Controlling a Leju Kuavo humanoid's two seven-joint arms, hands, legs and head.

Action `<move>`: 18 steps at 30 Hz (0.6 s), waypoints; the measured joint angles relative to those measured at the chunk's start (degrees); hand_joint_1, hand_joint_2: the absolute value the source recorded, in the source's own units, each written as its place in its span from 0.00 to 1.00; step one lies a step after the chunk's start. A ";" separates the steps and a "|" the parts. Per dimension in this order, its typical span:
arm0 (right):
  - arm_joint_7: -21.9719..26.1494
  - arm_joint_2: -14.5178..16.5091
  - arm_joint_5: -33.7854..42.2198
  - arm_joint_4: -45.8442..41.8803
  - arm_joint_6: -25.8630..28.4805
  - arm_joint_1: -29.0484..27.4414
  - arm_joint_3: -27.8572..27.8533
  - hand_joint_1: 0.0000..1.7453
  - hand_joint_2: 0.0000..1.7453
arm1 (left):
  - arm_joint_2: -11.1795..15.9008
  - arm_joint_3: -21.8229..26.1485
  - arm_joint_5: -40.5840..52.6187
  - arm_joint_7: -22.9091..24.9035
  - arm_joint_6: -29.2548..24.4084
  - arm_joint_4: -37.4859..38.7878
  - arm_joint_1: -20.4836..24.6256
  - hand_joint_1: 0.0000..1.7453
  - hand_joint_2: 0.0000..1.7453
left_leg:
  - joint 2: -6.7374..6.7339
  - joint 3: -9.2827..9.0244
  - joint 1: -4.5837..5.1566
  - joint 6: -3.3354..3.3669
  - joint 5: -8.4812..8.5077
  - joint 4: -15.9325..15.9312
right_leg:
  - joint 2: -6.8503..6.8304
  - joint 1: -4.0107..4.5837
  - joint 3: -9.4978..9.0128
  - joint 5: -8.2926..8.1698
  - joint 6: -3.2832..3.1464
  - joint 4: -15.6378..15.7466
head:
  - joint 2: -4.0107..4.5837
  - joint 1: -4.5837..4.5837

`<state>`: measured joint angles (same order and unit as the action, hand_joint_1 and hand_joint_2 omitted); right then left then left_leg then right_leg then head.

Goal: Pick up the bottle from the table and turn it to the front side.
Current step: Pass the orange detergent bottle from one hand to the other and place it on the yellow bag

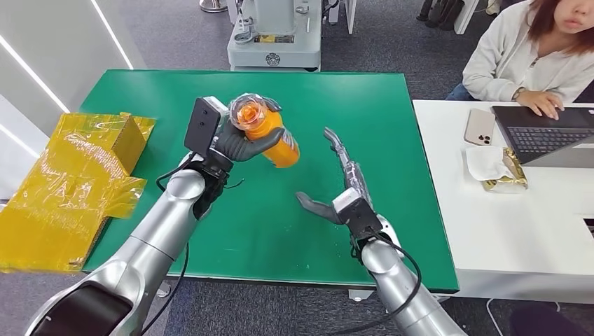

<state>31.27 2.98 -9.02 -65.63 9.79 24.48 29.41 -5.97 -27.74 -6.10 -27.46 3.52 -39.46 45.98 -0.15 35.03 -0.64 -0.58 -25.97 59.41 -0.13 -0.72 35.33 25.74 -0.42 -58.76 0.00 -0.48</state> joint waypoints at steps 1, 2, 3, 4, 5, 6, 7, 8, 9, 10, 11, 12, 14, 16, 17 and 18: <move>0.13 -0.61 0.22 -2.13 0.08 -1.06 0.02 0.00 1.00 | 0.21 0.09 2.12 -0.51 -1.64 0.29 0.40 1.00 1.00 | 0.00 0.00 0.00 0.00 0.00 0.00 | 0.00 0.00 0.00 0.00 0.00 0.00 | 0.00 0.00; 0.19 -1.20 0.35 -4.30 0.19 -2.08 0.06 0.00 1.00 | 0.43 0.23 4.04 -0.74 -3.28 0.60 0.87 1.00 1.00 | 0.00 0.01 0.00 0.00 0.00 0.00 | 0.00 0.00 0.00 0.00 0.00 0.00 | 0.00 0.00; 0.21 -1.74 0.44 -6.35 0.35 -3.00 0.14 0.00 1.00 | 0.63 0.42 5.88 -0.72 -4.81 0.97 1.42 1.00 1.00 | 0.00 0.01 0.00 0.00 0.00 0.00 | -0.01 0.00 0.00 0.00 0.00 0.00 | 0.00 0.00; 0.18 -2.24 0.56 -8.33 0.56 -3.81 0.29 0.00 1.00 | 0.82 0.62 7.66 -0.65 -6.33 1.43 2.05 1.00 1.00 | 0.00 0.01 0.00 0.00 0.00 0.00 | -0.01 0.00 0.00 0.00 0.00 0.00 | 0.00 -0.01; 0.12 -2.67 0.71 -10.18 0.79 -4.48 0.51 0.00 1.00 | 1.01 0.84 9.26 -0.60 -7.71 1.92 2.71 1.00 1.00 | -0.01 0.01 0.00 0.00 0.00 0.00 | 0.00 0.00 0.00 0.00 0.00 0.00 | 0.00 -0.01; 0.04 -3.02 0.89 -11.75 0.99 -5.03 0.76 0.00 1.00 | 1.20 1.03 10.67 -0.60 -8.80 2.43 3.37 1.00 1.00 | -0.02 0.00 0.00 0.00 0.00 0.00 | 0.01 0.00 0.00 0.00 0.00 0.00 | 0.00 0.00; -0.07 -3.34 1.01 -13.14 1.13 -5.48 1.04 0.00 1.00 | 1.39 1.20 11.80 -0.66 -9.62 2.92 3.96 1.00 1.00 | -0.02 0.00 -0.01 0.00 0.00 -0.01 | 0.01 0.00 0.00 0.00 0.00 0.00 | 0.00 0.00; -0.15 -3.60 1.07 -14.29 1.21 -5.85 1.30 0.00 1.00 | 1.55 1.33 12.80 -0.73 -10.33 3.36 4.44 1.00 1.00 | -0.02 0.00 -0.01 0.00 0.00 -0.01 | 0.01 0.00 0.00 0.00 0.00 0.00 | 0.00 0.01; -0.20 -3.85 1.08 -15.28 1.28 -6.18 1.53 0.00 1.00 | 1.70 1.42 13.87 -0.83 -11.15 3.77 4.81 1.00 1.00 | -0.01 0.00 -0.01 0.00 0.00 -0.01 | 0.00 0.00 0.00 0.00 0.00 0.00 | 0.00 0.01; -0.24 -4.09 1.04 -16.16 1.38 -6.49 1.75 0.00 1.00 | 1.86 1.45 15.05 -0.95 -12.10 4.22 5.14 1.00 1.00 | -0.01 0.00 -0.01 0.00 0.00 -0.01 | 0.00 0.00 0.00 0.00 0.00 0.00 | 0.00 0.00; -0.22 -4.31 1.02 -16.96 1.52 -6.79 1.95 0.00 1.00 | 2.03 1.47 16.10 -1.11 -12.95 4.69 5.42 1.00 1.00 | -0.01 0.00 -0.01 0.00 0.00 -0.01 | 0.00 0.00 0.00 0.00 0.00 0.00 | 0.00 0.00; -0.20 -4.52 1.02 -17.73 1.67 -7.09 2.14 0.00 1.00 | 2.23 1.47 16.87 -1.27 -13.55 5.15 5.71 1.00 1.00 | -0.01 0.00 -0.01 0.00 0.00 -0.01 | 0.01 0.01 0.00 0.00 0.00 0.00 | 0.00 0.00; -0.16 -4.89 1.02 -19.07 1.90 -7.64 2.49 0.00 1.00 | 2.58 1.49 17.57 -1.51 -14.05 6.00 6.23 1.00 1.00 | -0.01 0.00 -0.01 0.00 0.00 -0.01 | 0.01 0.01 0.00 0.00 0.00 0.00 | 0.00 0.01; -0.16 -5.15 1.02 -20.01 1.97 -7.96 2.79 0.00 1.00 | 2.83 1.52 18.15 -1.52 -14.57 6.64 6.52 1.00 1.00 | -0.01 0.00 -0.01 0.00 0.00 -0.01 | 0.00 0.01 0.00 0.00 0.00 0.00 | 0.00 0.01; -0.16 -5.24 1.00 -20.38 1.99 -8.08 2.90 0.00 1.00 | 2.92 1.52 19.08 -1.49 -15.52 6.92 6.58 1.00 1.00 | -0.01 0.01 0.00 0.00 0.00 -0.01 | 0.01 0.00 0.00 0.00 0.00 0.00 | 0.00 0.01; -0.14 -5.35 0.96 -20.73 2.03 -8.22 2.98 0.00 1.00 | 3.02 1.52 20.54 -1.44 -16.96 7.20 6.65 1.00 1.00 | -0.01 0.01 0.00 0.00 0.00 -0.01 | 0.01 0.00 0.00 0.00 0.00 0.00 | 0.00 0.00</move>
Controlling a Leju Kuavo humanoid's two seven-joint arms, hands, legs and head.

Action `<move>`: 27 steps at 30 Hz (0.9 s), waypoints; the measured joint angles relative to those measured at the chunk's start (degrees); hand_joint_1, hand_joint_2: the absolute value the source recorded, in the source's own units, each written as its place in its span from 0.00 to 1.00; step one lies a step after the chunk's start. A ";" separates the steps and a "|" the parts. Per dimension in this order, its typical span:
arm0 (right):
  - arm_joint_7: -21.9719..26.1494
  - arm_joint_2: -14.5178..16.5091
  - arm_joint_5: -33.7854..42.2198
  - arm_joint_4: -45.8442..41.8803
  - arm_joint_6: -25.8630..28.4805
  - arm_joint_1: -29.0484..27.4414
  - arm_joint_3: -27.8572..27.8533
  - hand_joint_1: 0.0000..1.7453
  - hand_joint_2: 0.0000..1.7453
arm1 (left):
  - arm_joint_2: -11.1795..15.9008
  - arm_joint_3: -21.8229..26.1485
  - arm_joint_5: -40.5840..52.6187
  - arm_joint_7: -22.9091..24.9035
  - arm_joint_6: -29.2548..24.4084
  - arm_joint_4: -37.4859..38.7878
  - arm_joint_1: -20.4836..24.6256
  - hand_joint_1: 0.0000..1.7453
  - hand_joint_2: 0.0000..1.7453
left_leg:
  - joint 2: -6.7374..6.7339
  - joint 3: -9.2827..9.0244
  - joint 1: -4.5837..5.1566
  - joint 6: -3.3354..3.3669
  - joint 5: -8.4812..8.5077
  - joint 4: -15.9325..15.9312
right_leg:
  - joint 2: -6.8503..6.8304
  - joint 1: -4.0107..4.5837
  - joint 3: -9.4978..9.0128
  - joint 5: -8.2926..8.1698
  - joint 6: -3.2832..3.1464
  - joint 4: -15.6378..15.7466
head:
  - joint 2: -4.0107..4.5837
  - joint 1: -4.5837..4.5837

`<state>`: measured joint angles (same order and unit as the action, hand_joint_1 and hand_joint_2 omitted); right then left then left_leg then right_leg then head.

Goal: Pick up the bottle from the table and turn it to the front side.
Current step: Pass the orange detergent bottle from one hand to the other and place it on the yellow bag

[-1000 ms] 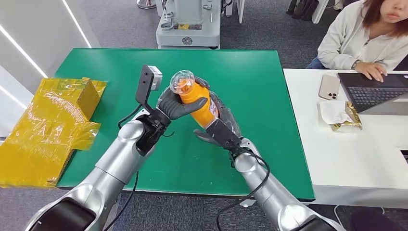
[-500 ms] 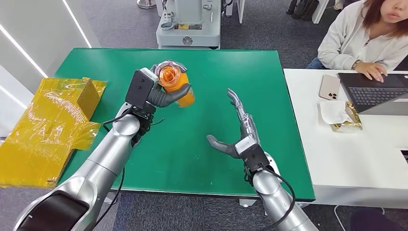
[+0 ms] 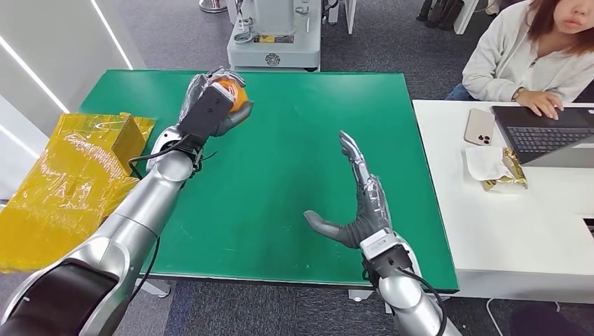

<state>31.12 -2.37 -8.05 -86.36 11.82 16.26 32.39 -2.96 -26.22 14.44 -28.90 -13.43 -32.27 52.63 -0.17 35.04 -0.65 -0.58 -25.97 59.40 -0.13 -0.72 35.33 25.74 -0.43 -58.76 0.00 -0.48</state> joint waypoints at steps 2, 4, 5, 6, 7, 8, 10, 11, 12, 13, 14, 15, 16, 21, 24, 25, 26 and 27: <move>0.09 -0.25 -0.39 -0.85 0.11 -0.56 0.12 0.00 1.00 | 0.41 -0.05 4.64 0.55 -4.33 0.59 0.33 1.00 1.00 | 0.00 0.00 0.00 0.00 0.00 0.00 | 0.00 0.00 0.00 0.00 0.00 0.00 | 0.00 0.00; 0.19 -0.62 -1.05 -1.77 0.26 -1.39 0.36 0.00 1.00 | 1.27 -0.33 10.71 1.93 -9.45 1.22 1.12 1.00 1.00 | -0.01 0.00 0.00 0.00 0.00 0.00 | 0.01 0.00 0.00 0.00 0.00 0.00 | 0.00 0.00; 0.24 -0.86 -1.34 -2.20 0.43 -1.84 0.52 0.00 1.00 | 1.89 -0.57 13.98 2.87 -11.95 1.52 1.73 1.00 1.00 | -0.01 0.00 -0.01 0.00 0.00 0.00 | 0.01 0.00 0.01 0.00 0.00 0.00 | 0.00 0.01; 0.31 -1.15 -1.49 -2.61 0.69 -2.30 0.71 0.00 1.00 | 2.65 -0.85 17.45 3.98 -14.24 1.83 2.49 1.00 1.00 | -0.01 0.00 -0.01 0.00 0.00 0.00 | 0.01 0.00 0.01 0.00 0.00 0.00 | 0.00 0.00; 0.46 -1.49 -1.56 -3.01 0.99 -2.74 0.89 0.00 1.00 | 3.48 -1.15 20.96 5.22 -16.25 2.12 3.33 1.00 1.00 | -0.01 0.00 -0.01 0.00 0.00 0.00 | 0.01 0.00 0.01 0.00 0.00 0.00 | 0.00 0.00; 0.66 -1.84 -1.57 -3.38 1.30 -3.16 1.07 0.00 1.00 | 4.47 -1.46 24.32 6.63 -17.80 2.40 4.21 1.00 1.00 | -0.01 0.00 -0.02 0.00 0.00 -0.01 | 0.02 0.00 0.01 0.00 0.00 -0.01 | 0.00 0.00; 1.09 -2.44 -1.27 -4.09 1.77 -3.94 1.33 0.00 1.00 | 6.67 -2.19 31.30 10.19 -20.47 2.95 5.98 1.00 1.00 | -0.04 -0.01 -0.03 0.00 0.00 -0.02 | 0.04 0.01 0.01 0.00 -0.01 -0.03 | 0.00 0.00; 1.23 -2.63 -1.09 -4.39 1.94 -4.32 1.40 0.00 1.00 | 7.88 -2.58 34.52 12.11 -21.50 3.22 6.81 1.00 1.00 | -0.06 -0.01 -0.03 -0.01 0.00 -0.02 | 0.06 0.01 0.02 0.00 -0.01 -0.05 | 0.00 -0.01; 1.34 -2.74 -0.92 -4.63 2.06 -4.70 1.44 0.00 1.00 | 9.12 -2.96 37.40 13.92 -22.33 3.50 7.62 1.00 1.00 | -0.08 -0.02 -0.03 -0.01 0.00 -0.02 | 0.08 0.02 0.03 0.00 -0.01 -0.05 | 0.00 0.00; 1.48 -2.81 -0.84 -4.84 2.13 -5.10 1.46 0.00 1.00 | 10.39 -3.28 39.85 15.43 -22.88 3.80 8.43 1.00 1.00 | -0.10 -0.02 -0.04 -0.01 0.01 -0.03 | 0.09 0.02 0.04 0.01 -0.01 -0.06 | 0.00 0.00; 1.68 -2.86 -0.83 -4.99 2.15 -5.49 1.46 0.00 1.00 | 11.53 -3.51 41.77 16.57 -23.22 4.14 9.22 1.00 1.00 | -0.10 -0.02 -0.04 -0.01 0.01 -0.03 | 0.10 0.02 0.04 0.01 -0.01 -0.06 | 0.00 -0.01; 1.90 -2.89 -0.83 -5.12 2.15 -5.85 1.46 0.00 1.00 | 12.65 -3.65 43.28 17.42 -23.42 4.48 9.98 1.00 1.00 | -0.10 -0.02 -0.04 -0.01 0.01 -0.03 | 0.10 0.02 0.05 0.01 -0.01 -0.07 | 0.00 0.00; 2.14 -2.90 -0.83 -5.21 2.16 -6.15 1.47 0.00 1.00 | 13.56 -3.72 44.57 18.14 -23.55 4.81 10.66 1.00 1.00 | -0.10 -0.02 -0.05 -0.02 0.01 -0.03 | 0.10 0.02 0.05 0.01 -0.02 -0.07 | 0.00 0.00; 3.07 -2.92 -0.69 -5.31 1.94 -6.72 1.46 0.00 1.00 | 16.84 -4.43 51.63 22.49 -23.16 6.34 12.83 1.00 1.00 | -0.05 0.00 -0.04 -0.02 0.02 -0.03 | 0.05 0.03 0.04 0.02 -0.03 -0.07 | 0.00 -0.01; 3.29 -2.92 -0.58 -5.31 1.80 -6.77 1.47 0.00 1.00 | 18.28 -5.31 55.16 24.28 -22.18 6.94 13.47 1.00 1.00 | -0.09 0.00 -0.01 -0.02 0.01 -0.02 | 0.08 0.02 0.04 0.01 -0.02 -0.07 | 0.00 -0.01; 3.32 -2.92 -0.40 -5.32 1.69 -6.78 1.47 0.00 1.00 | 18.73 -5.59 56.30 24.78 -21.63 7.03 13.56 1.00 1.00 | -0.09 0.00 -0.01 -0.02 0.01 -0.02 | 0.08 0.01 0.04 0.01 -0.02 -0.07 | 0.00 -0.01; 3.36 -2.92 -0.11 -5.37 1.55 -6.78 1.46 0.00 1.00 | 19.19 -5.91 57.55 25.28 -20.88 7.07 13.59 1.00 1.00 | -0.09 0.00 -0.01 -0.02 0.01 -0.02 | 0.08 0.01 0.04 0.01 -0.02 -0.07 | 0.00 -0.01; 3.38 -2.93 0.29 -5.44 1.40 -6.78 1.43 0.00 1.00 | 19.66 -6.27 58.92 25.75 -19.94 7.12 13.59 1.00 1.00 | -0.08 0.00 -0.01 -0.02 0.01 -0.01 | 0.07 0.01 0.05 0.01 -0.02 -0.07 | 0.00 -0.01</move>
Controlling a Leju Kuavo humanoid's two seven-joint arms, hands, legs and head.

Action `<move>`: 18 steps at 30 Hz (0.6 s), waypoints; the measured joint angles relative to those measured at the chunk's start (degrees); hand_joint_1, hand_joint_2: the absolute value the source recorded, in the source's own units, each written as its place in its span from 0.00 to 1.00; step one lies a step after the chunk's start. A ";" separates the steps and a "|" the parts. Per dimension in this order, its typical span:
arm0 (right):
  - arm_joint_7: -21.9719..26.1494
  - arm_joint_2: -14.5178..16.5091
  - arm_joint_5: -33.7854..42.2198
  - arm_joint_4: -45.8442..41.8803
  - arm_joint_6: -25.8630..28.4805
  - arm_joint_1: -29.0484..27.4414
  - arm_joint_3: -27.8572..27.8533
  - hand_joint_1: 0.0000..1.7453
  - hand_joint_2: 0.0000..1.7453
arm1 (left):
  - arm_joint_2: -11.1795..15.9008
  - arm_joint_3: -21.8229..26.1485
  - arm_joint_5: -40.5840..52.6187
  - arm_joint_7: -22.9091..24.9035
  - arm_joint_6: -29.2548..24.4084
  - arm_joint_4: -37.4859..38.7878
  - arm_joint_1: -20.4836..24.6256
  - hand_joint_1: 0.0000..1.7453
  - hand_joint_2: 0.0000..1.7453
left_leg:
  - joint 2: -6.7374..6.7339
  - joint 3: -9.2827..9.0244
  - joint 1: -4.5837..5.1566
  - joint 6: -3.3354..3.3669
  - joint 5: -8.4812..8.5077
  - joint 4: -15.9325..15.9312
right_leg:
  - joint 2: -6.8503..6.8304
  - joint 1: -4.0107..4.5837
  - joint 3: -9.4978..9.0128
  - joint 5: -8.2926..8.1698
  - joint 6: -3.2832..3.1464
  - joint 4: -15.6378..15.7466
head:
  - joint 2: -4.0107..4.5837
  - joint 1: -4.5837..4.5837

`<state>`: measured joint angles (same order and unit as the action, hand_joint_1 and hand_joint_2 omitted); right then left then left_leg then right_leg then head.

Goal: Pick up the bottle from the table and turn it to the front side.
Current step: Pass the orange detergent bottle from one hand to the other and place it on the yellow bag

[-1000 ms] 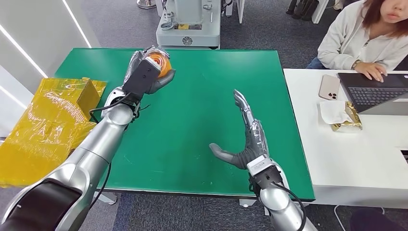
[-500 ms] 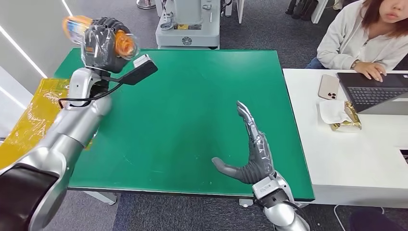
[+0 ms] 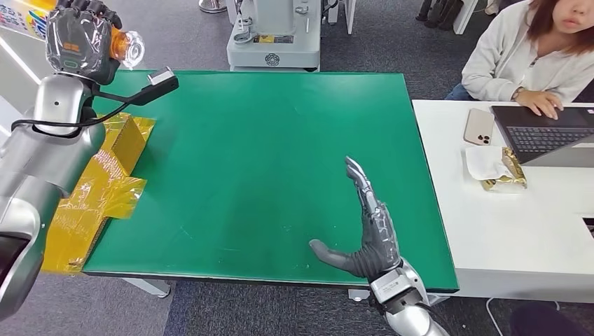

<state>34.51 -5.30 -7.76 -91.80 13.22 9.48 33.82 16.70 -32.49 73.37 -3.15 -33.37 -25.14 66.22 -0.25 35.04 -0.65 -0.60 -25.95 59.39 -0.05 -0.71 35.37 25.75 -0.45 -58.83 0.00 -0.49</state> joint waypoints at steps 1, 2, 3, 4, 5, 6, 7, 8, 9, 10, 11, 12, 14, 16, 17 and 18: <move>0.01 -0.03 0.50 -0.12 -0.09 0.00 -0.04 0.00 1.00 | 0.42 -0.36 1.24 0.39 1.01 0.09 0.00 1.00 1.00 | 0.01 0.00 0.00 0.00 0.00 0.00 | -0.01 0.00 0.00 0.00 0.00 0.00 | 0.00 0.01; 0.02 -0.10 0.99 -0.26 -0.13 0.01 -0.11 0.00 1.00 | 0.75 -0.70 2.26 0.70 2.04 0.22 -0.01 1.00 1.00 | 0.02 0.00 -0.01 0.00 0.00 0.00 | -0.02 0.00 0.00 0.00 0.00 0.00 | 0.00 0.01; 0.02 -0.22 1.48 -0.44 -0.13 0.01 -0.19 0.00 1.00 | 1.03 -1.02 3.10 0.97 3.12 0.38 -0.02 1.00 1.00 | 0.03 0.00 -0.01 0.00 0.00 0.00 | -0.03 0.00 0.00 0.00 0.00 0.00 | 0.00 0.01; 0.02 -0.36 1.89 -0.62 -0.12 -0.01 -0.27 0.00 1.00 | 1.25 -1.25 3.61 1.14 4.10 0.55 -0.06 1.00 1.00 | 0.03 0.00 -0.01 0.00 0.00 0.00 | -0.03 0.00 0.00 0.01 -0.01 0.00 | 0.00 0.01; 0.05 -0.52 2.22 -0.80 -0.11 -0.07 -0.38 0.00 1.00 | 1.46 -1.39 3.92 1.22 4.98 0.72 -0.17 1.00 1.00 | 0.02 0.00 -0.01 0.00 0.00 -0.01 | -0.02 0.00 0.00 0.01 -0.01 0.00 | 0.00 0.01; 0.08 -0.68 2.53 -0.99 -0.11 -0.18 -0.49 0.00 1.00 | 1.67 -1.47 4.06 1.25 5.64 0.88 -0.34 1.00 1.00 | 0.00 0.00 -0.01 0.00 0.00 -0.01 | -0.01 0.00 0.00 0.01 -0.01 0.00 | 0.00 0.01; 0.13 -0.82 2.73 -1.14 -0.11 -0.34 -0.61 0.00 1.00 | 1.84 -1.48 4.05 1.25 6.02 1.04 -0.56 1.00 1.00 | -0.02 0.00 -0.01 -0.01 0.00 -0.01 | 0.01 0.00 0.01 0.00 -0.01 0.00 | 0.00 0.01; 0.19 -0.97 2.87 -1.28 -0.11 -0.50 -0.73 0.00 1.00 | 2.02 -1.48 4.04 1.25 6.20 1.18 -0.80 1.00 1.00 | -0.03 0.00 -0.02 -0.01 -0.01 -0.01 | 0.01 0.00 0.01 0.01 -0.01 0.00 | 0.00 0.01; 0.26 -1.09 2.95 -1.39 -0.11 -0.64 -0.84 0.00 1.00 | 2.16 -1.48 4.03 1.25 6.28 1.31 -1.00 1.00 1.00 | -0.02 0.00 -0.02 -0.01 -0.01 -0.01 | 0.01 0.00 0.01 0.01 -0.01 0.00 | 0.00 0.01; 0.32 -1.20 2.96 -1.47 -0.11 -0.74 -0.95 0.00 1.00 | 2.28 -1.48 4.03 1.25 6.34 1.46 -1.15 1.00 1.00 | -0.01 0.00 -0.02 -0.01 -0.01 -0.01 | 0.00 0.00 0.01 0.01 -0.01 0.00 | 0.00 0.00; 0.38 -1.28 2.95 -1.53 -0.11 -0.80 -1.03 0.00 1.00 | 2.39 -1.48 4.02 1.25 6.37 1.60 -1.25 1.00 1.00 | 0.00 0.01 -0.02 -0.01 -0.01 -0.01 | 0.00 0.01 0.01 0.01 -0.01 0.00 | 0.00 0.00; 0.43 -1.33 2.95 -1.58 -0.11 -0.85 -1.08 0.00 1.00 | 2.49 -1.49 4.02 1.25 6.37 1.72 -1.30 1.00 1.00 | 0.01 0.01 -0.03 -0.01 -0.01 -0.01 | -0.01 0.01 0.01 0.01 -0.01 0.00 | 0.00 -0.01; 0.48 -1.40 2.96 -1.69 -0.11 -0.93 -1.12 0.00 1.00 | 2.65 -1.49 4.10 1.25 6.59 1.92 -1.33 1.00 1.00 | 0.01 0.01 -0.02 -0.01 -0.01 -0.01 | -0.01 0.01 0.01 0.01 -0.01 0.00 | 0.00 -0.01; 0.67 -1.45 3.05 -1.84 -0.20 -1.13 -1.17 0.00 1.00 | 2.93 -1.50 4.55 1.25 7.20 2.06 -1.55 1.00 1.00 | -0.01 0.01 -0.02 -0.01 -0.01 -0.02 | 0.00 0.00 0.00 0.01 -0.01 0.00 | 0.00 -0.02; 0.88 -1.46 3.10 -1.93 -0.25 -1.42 -1.27 0.00 1.00 | 3.29 -1.50 4.85 1.24 7.49 2.12 -1.94 1.00 1.00 | -0.03 0.00 -0.01 -0.01 -0.02 -0.03 | 0.01 0.00 0.00 0.01 -0.01 0.00 | 0.00 -0.02; 1.22 -1.48 3.15 -2.06 -0.29 -1.93 -1.44 0.00 1.00 | 3.85 -1.50 5.14 1.24 7.63 2.14 -2.62 1.00 1.00 | -0.05 -0.02 0.00 -0.01 -0.03 -0.04 | 0.04 0.00 -0.01 0.01 -0.02 0.00 | 0.00 -0.01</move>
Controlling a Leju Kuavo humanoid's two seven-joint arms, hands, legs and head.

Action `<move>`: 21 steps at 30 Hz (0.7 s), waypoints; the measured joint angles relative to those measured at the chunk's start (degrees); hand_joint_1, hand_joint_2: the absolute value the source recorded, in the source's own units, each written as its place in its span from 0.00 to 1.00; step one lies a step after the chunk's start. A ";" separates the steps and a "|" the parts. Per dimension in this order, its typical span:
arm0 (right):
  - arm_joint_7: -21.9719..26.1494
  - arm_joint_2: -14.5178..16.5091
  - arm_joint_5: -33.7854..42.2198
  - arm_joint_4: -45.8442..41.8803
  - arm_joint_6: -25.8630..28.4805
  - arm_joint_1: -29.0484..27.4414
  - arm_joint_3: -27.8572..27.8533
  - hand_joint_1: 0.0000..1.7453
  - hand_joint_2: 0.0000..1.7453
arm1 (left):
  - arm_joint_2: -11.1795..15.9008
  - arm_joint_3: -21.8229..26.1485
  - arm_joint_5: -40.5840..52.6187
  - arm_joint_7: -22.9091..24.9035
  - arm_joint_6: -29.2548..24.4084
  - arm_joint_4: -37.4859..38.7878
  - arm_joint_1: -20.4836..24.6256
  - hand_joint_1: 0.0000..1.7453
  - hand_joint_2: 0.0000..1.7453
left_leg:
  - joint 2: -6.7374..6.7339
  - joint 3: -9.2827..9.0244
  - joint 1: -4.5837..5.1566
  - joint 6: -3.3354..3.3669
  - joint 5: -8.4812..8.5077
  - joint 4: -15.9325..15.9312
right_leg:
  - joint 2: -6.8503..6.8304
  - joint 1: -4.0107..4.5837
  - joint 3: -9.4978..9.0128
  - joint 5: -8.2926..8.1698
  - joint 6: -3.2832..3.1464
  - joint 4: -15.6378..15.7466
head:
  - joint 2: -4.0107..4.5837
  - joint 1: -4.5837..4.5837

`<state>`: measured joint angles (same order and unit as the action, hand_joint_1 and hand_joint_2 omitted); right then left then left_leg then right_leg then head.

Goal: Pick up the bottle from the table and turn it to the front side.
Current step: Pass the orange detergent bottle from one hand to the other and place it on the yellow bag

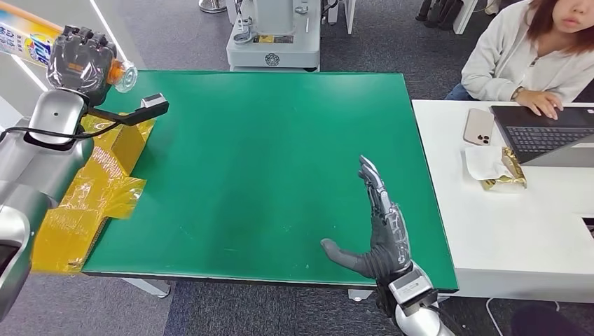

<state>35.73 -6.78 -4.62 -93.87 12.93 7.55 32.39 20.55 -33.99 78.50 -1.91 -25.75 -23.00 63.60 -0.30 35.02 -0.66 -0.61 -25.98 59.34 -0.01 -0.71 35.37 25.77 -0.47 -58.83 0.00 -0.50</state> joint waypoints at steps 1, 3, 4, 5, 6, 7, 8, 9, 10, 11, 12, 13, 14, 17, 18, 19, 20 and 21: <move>0.40 -0.04 0.01 -0.16 -0.01 -0.67 -0.23 0.00 1.00 | 0.69 0.00 0.19 -0.04 -0.04 0.01 -1.01 1.00 1.00 | -0.04 -0.02 0.00 -0.02 -0.02 -0.02 | 0.04 -0.01 0.00 0.00 -0.01 0.00 | 0.00 0.01; 1.23 -0.19 0.02 -0.59 -0.15 -2.19 -0.86 0.00 1.00 | 2.31 0.01 0.35 -0.32 -0.24 0.01 -3.72 1.00 1.00 | -0.08 -0.05 0.00 -0.05 -0.04 -0.04 | 0.11 -0.01 0.02 0.02 -0.02 0.00 | 0.00 0.01; 1.50 -0.28 0.01 -0.82 -0.28 -2.85 -1.23 0.00 1.00 | 3.05 0.04 0.28 -0.49 -0.29 0.01 -5.28 1.00 1.00 | -0.08 -0.06 0.00 -0.07 -0.05 -0.04 | 0.12 -0.01 0.03 0.04 -0.04 0.00 | 0.00 0.01; 1.67 -0.34 -0.04 -1.06 -0.53 -3.40 -1.64 0.00 1.00 | 3.78 0.09 0.19 -0.65 -0.16 -0.01 -6.88 1.00 1.00 | -0.08 -0.06 -0.01 -0.07 -0.05 -0.05 | 0.12 -0.01 0.04 0.05 -0.05 0.00 | 0.00 0.01; 1.70 -0.36 -0.21 -1.30 -0.86 -3.86 -2.05 0.00 1.00 | 4.37 0.19 0.05 -0.83 0.22 -0.02 -8.48 1.00 1.00 | -0.08 -0.06 -0.01 -0.07 -0.05 -0.06 | 0.12 -0.01 0.04 0.07 -0.06 0.00 | 0.00 0.01; 1.61 -0.36 -0.53 -1.55 -1.23 -4.25 -2.47 0.00 1.00 | 4.90 0.34 -0.08 -0.99 0.76 -0.04 -10.09 1.00 1.00 | -0.08 -0.06 -0.01 -0.07 -0.05 -0.07 | 0.12 -0.01 0.05 0.08 -0.07 0.00 | 0.00 0.01; 1.42 -0.34 -0.93 -1.80 -1.64 -4.58 -2.87 0.00 1.00 | 5.30 0.56 -0.19 -1.15 1.35 -0.05 -11.64 1.00 1.00 | -0.08 -0.06 -0.01 -0.07 -0.05 -0.08 | 0.12 -0.01 0.05 0.08 -0.08 0.00 | 0.00 0.01; 1.18 -0.31 -1.37 -2.05 -1.94 -4.84 -3.21 0.00 1.00 | 5.60 0.83 -0.30 -1.29 1.84 -0.06 -13.09 1.00 1.00 | -0.08 -0.06 -0.01 -0.07 -0.05 -0.08 | 0.12 0.00 0.06 0.08 -0.07 0.00 | 0.00 0.00; 0.95 -0.28 -1.74 -2.28 -2.11 -5.03 -3.50 0.00 1.00 | 5.79 1.08 -0.36 -1.33 2.16 -0.06 -14.37 1.00 1.00 | -0.07 -0.05 -0.01 -0.07 -0.05 -0.08 | 0.11 0.00 0.06 0.08 -0.07 0.00 | 0.00 0.01; 0.77 -0.26 -1.99 -2.49 -2.20 -5.18 -3.74 0.00 1.00 | 5.93 1.27 -0.37 -1.35 2.31 -0.06 -15.40 1.00 1.00 | -0.06 -0.04 -0.02 -0.08 -0.05 -0.08 | 0.10 0.00 0.07 0.08 -0.07 0.00 | 0.00 -0.01; 0.68 -0.25 -2.14 -2.65 -2.22 -5.27 -3.96 0.00 1.00 | 6.05 1.38 -0.37 -1.36 2.39 -0.06 -16.19 1.00 1.00 | -0.05 -0.02 -0.02 -0.08 -0.05 -0.08 | 0.08 0.00 0.07 0.08 -0.07 0.01 | 0.00 -0.01; 0.61 -0.22 -2.21 -2.76 -2.22 -5.35 -4.15 0.00 1.00 | 6.14 1.47 -0.37 -1.37 2.45 -0.06 -16.74 1.00 1.00 | -0.03 -0.01 -0.02 -0.08 -0.05 -0.08 | 0.06 0.00 0.07 0.08 -0.07 0.01 | 0.00 -0.01; 0.56 -0.19 -2.24 -2.86 -2.22 -5.42 -4.32 0.00 1.00 | 6.25 1.56 -0.37 -1.37 2.51 -0.06 -17.15 1.00 1.00 | -0.03 -0.01 -0.01 -0.08 -0.05 -0.08 | 0.05 0.00 0.07 0.08 -0.07 0.01 | 0.00 -0.01; 0.49 -0.09 -2.25 -3.12 -2.23 -5.72 -4.62 0.00 1.00 | 6.61 1.78 -0.37 -1.38 2.73 -0.06 -18.00 1.00 1.00 | -0.04 -0.01 0.00 -0.08 -0.05 -0.08 | 0.06 0.00 0.06 0.07 -0.07 0.01 | 0.00 -0.01; 0.49 -0.06 -2.26 -3.17 -2.25 -5.80 -4.69 0.00 1.00 | 6.69 1.83 -0.43 -1.49 2.84 -0.07 -18.22 1.00 1.00 | -0.04 -0.01 0.00 -0.08 -0.05 -0.07 | 0.06 0.00 0.06 0.07 -0.07 0.01 | 0.00 -0.02; 0.48 -0.02 -2.31 -3.20 -2.27 -5.87 -4.78 0.00 1.00 | 6.74 1.92 -0.49 -1.70 2.94 -0.08 -18.44 1.00 1.00 | -0.03 -0.01 0.00 -0.08 -0.05 -0.07 | 0.05 0.00 0.06 0.07 -0.07 0.01 | 0.00 -0.01; 0.47 0.05 -2.37 -3.25 -2.31 -5.94 -4.87 0.00 1.00 | 6.80 2.06 -0.59 -2.02 3.05 -0.14 -18.71 1.00 1.00 | -0.03 -0.01 0.00 -0.08 -0.05 -0.07 | 0.05 0.00 0.06 0.07 -0.07 0.01 | 0.00 -0.01; 0.44 0.15 -2.49 -3.33 -2.40 -6.06 -4.99 0.00 1.00 | 6.88 2.27 -0.74 -2.43 3.17 -0.25 -19.04 1.00 1.00 | -0.03 -0.01 0.00 -0.08 -0.05 -0.07 | 0.05 0.00 0.06 0.07 -0.07 0.01 | 0.00 0.00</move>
<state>36.17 -6.62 -7.11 -97.20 10.53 1.50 27.40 27.43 -31.72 77.76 -4.33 -22.58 -23.25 44.56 -0.33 35.01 -0.66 -0.69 -26.03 59.27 0.03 -0.71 35.43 25.84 -0.54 -58.82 0.00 -0.50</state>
